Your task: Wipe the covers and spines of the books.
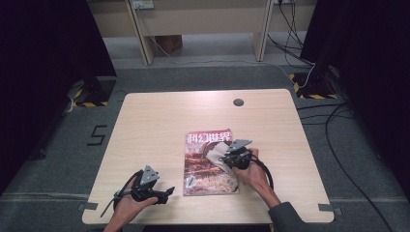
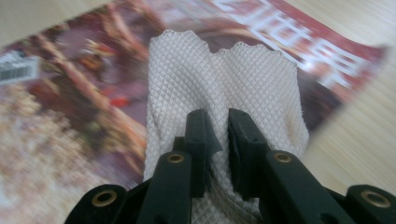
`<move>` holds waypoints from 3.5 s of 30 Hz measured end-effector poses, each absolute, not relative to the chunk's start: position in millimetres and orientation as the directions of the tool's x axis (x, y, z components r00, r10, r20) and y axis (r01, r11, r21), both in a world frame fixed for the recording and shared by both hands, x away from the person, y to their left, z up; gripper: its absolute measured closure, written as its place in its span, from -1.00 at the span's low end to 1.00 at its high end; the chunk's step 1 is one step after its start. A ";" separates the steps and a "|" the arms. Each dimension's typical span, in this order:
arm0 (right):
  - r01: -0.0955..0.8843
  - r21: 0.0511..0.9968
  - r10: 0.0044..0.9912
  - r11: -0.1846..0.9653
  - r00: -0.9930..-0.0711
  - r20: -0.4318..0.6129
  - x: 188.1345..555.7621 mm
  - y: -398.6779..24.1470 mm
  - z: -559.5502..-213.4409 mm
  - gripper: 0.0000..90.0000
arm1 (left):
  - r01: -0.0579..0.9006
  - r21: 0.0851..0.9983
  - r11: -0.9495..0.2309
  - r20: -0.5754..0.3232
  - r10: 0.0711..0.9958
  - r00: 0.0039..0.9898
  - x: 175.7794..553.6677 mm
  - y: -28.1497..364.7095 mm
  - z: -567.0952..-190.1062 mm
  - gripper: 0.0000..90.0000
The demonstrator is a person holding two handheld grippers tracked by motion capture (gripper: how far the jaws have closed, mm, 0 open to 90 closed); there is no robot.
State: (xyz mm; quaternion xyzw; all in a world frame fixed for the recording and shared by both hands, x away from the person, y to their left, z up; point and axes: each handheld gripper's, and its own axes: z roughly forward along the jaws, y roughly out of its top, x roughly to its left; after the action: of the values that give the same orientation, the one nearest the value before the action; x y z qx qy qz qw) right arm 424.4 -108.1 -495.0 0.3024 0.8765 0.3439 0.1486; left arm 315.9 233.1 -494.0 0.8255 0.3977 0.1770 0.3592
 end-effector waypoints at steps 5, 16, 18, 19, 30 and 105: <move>0.454 0.694 0.664 0.558 -0.747 -0.045 422.6 -129.3 -494.7 0.75 | 0.528 0.733 -0.429 0.009 0.782 0.623 316.2 233.2 -494.0 -0.67; 0.408 0.688 0.602 0.600 -0.797 -0.052 414.2 -99.3 -494.4 0.75 | 0.530 0.734 -0.425 0.008 0.785 0.619 316.3 233.5 -494.0 -0.67; 0.385 0.684 0.572 0.620 -0.818 -0.058 410.6 -84.7 -495.3 0.74 | 0.530 0.734 -0.425 0.009 0.786 0.618 316.4 233.7 -493.8 -0.67; 0.375 0.681 0.561 0.628 -0.825 -0.063 409.8 -80.2 -495.4 0.74 | 0.530 0.734 -0.424 0.008 0.786 0.618 316.4 233.8 -493.8 -0.67; 0.298 0.686 0.449 0.663 -0.892 -0.046 393.1 -24.1 -497.7 0.75 | 0.529 0.737 -0.420 0.008 0.789 0.615 316.6 234.4 -493.1 -0.67; 0.421 0.678 0.610 0.602 -0.791 -0.051 384.5 -121.0 -493.8 0.74 | 0.534 0.744 -0.401 0.021 0.813 0.582 318.9 239.0 -492.0 -0.67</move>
State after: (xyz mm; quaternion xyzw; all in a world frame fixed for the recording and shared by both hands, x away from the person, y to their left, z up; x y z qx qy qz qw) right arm 384.5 -121.0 -493.8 0.2914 0.8841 0.3375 0.1401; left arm 318.9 239.0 -492.0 0.8140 0.4139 0.1946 0.3580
